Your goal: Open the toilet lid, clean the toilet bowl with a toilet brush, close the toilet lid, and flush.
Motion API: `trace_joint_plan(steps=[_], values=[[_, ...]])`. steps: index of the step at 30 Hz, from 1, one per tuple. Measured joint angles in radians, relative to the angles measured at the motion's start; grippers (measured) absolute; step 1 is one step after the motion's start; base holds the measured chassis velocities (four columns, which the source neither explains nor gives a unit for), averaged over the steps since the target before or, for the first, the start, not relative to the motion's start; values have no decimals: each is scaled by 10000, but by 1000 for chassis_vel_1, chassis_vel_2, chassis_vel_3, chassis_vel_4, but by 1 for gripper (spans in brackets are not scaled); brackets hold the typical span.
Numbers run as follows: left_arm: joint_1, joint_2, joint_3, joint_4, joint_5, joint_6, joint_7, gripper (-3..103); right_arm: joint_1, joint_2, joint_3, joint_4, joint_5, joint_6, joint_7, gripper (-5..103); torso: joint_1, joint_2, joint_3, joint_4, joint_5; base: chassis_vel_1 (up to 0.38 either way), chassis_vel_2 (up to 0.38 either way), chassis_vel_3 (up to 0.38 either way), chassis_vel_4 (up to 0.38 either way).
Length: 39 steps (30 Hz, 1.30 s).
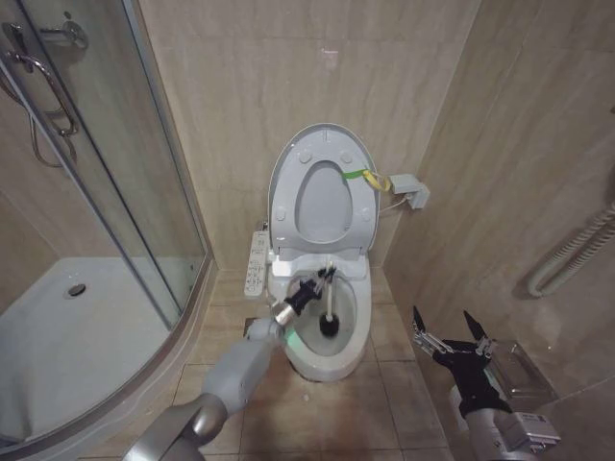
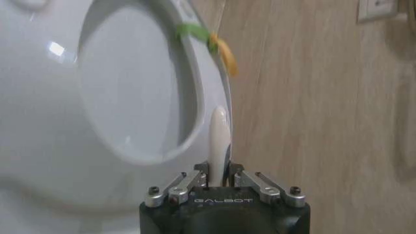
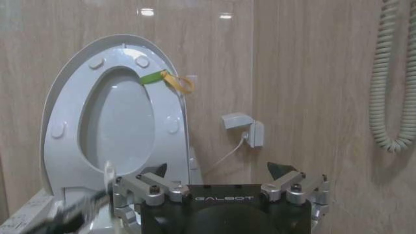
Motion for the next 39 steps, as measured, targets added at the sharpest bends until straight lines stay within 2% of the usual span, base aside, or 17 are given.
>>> trace_joint_plan(steps=[5,9,12,20,24,27,28,30,37,39], values=[[-132,-72,202,191,-89,-41,118,19,0,0,0,0,0,0,0,100,0,0,-1,4,0,0,0,0,0],[69,-190,402,1121,-89,-268,619,19,0,0,0,0,0,0,0,100,0,0,-1,8,-1,0,0,0,0],[260,-184,378,1292,-71,-342,771,19,0,0,1,0,0,0,0,100,-1,1,-2,7,-1,0,0,0,0],[528,239,201,1320,488,-274,904,19,0,0,0,0,0,0,0,100,-2,3,-4,5,-1,0,0,0,0],[676,459,167,832,511,-185,783,19,0,0,1,0,0,0,0,100,-1,2,-1,10,0,0,0,0,0],[628,370,59,694,479,-216,751,19,0,0,1,0,0,0,0,100,0,1,1,10,-1,0,0,0,0],[439,186,-96,627,486,-282,804,19,0,1,0,0,0,0,0,100,0,1,1,0,-2,0,0,0,0],[124,-4,-224,598,523,-325,939,19,0,0,1,0,0,0,0,100,0,2,1,-5,0,0,0,0,0],[-147,-296,-190,671,552,-378,1140,19,0,0,1,0,0,0,0,100,0,1,1,6,1,0,0,0,0],[-147,-453,-190,907,593,-488,1377,19,0,0,1,0,0,0,0,100,0,1,0,7,0,0,0,0,0]])
